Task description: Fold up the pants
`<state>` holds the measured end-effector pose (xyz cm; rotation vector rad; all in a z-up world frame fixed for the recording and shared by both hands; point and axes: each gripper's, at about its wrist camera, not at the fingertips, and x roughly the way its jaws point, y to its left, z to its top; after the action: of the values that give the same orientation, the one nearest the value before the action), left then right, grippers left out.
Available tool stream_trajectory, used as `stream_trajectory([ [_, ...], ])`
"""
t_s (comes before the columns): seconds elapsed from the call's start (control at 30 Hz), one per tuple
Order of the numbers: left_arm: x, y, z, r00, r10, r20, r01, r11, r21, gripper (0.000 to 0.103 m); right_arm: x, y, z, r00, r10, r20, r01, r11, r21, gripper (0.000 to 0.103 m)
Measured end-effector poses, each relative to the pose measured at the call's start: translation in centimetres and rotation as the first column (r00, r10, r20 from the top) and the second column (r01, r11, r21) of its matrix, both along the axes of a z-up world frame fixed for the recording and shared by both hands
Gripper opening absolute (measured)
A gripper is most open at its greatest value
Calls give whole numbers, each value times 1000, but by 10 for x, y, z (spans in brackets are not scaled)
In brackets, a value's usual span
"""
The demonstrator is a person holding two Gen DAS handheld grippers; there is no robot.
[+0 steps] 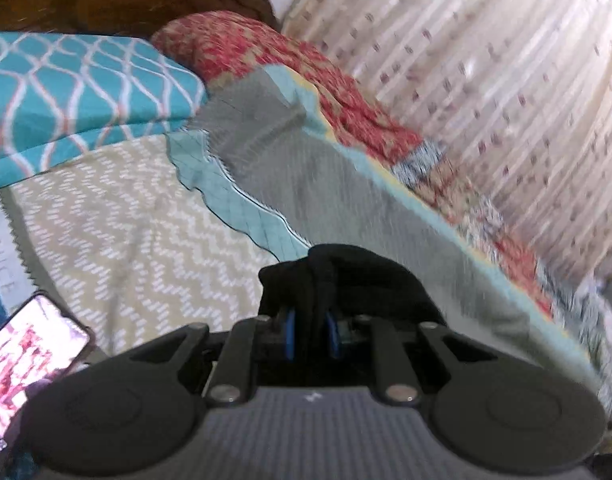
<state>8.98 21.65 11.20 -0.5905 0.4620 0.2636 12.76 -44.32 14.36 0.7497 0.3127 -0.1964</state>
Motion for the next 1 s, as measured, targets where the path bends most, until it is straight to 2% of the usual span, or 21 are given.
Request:
stream_trajectory([
  [0.1,8,6,0,1000,23,-20,-22,1000,13,14,30,14,21,999,34,27,-33,998,-50,6],
  [0.2,31,8,-3,998,21,-58,-21,1000,-1,14,64,22,19,1000,24,-14,-25,997,-66,6],
  [0.3,52,4,3,999,2,-48,-3,1000,-5,14,87,27,27,999,33,3,-33,994,-101,6],
  [0.4,70,-1,16,1000,4,-17,-5,1000,-10,14,92,34,40,1000,2,5,-2,986,-166,6],
  [0.5,70,-4,25,999,7,40,-6,999,-37,14,75,27,57,997,-3,80,17,985,-170,6],
  [0.6,62,-5,25,998,11,54,-8,998,-57,14,45,21,69,992,8,128,19,978,-206,6],
  [0.77,32,4,20,997,29,71,-21,993,-120,14,-17,7,70,990,17,143,13,979,-205,6],
  [0.87,18,8,20,994,50,94,-37,991,-130,14,-34,-3,65,994,26,106,-2,976,-217,6],
  [0.93,26,5,20,996,50,78,-41,993,-108,14,-25,-3,54,999,32,38,-22,972,-234,6],
  [1.0,47,0,16,998,43,45,-38,995,-90,14,4,-3,39,999,33,-31,-39,975,-217,6],
])
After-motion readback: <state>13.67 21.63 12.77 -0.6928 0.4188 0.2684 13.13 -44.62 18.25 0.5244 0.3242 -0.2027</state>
